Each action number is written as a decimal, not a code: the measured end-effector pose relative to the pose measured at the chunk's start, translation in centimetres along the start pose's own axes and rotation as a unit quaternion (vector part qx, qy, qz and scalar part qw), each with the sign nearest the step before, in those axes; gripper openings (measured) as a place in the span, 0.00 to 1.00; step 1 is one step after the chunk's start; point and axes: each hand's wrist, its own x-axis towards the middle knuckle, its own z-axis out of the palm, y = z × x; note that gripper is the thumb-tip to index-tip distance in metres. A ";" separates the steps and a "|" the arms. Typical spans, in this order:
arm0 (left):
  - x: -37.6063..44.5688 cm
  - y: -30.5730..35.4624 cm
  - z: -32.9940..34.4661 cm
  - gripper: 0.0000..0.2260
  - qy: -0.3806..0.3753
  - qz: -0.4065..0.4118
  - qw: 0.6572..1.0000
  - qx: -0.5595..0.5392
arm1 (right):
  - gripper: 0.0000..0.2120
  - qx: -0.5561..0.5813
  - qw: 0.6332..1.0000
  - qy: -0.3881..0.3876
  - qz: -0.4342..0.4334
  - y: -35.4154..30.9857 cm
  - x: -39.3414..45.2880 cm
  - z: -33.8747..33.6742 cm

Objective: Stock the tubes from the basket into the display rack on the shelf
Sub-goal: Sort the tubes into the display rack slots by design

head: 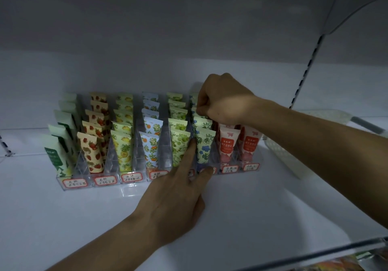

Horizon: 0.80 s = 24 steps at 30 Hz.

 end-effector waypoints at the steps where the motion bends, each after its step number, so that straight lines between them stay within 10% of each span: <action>1: -0.1 0.0 0.0 0.25 -0.003 -0.001 1.000 -0.002 | 0.06 -0.002 1.000 -0.003 -0.002 0.0 -0.1 -0.3; 6: 0.0 0.1 -0.3 0.25 -0.010 0.002 1.000 -0.013 | 0.05 0.074 0.992 0.101 -0.009 0.9 -0.1 -2.1; 24: 0.2 0.1 -0.3 0.25 -0.042 0.017 0.998 -0.033 | 0.12 0.062 0.992 0.100 -0.039 1.4 2.2 -2.8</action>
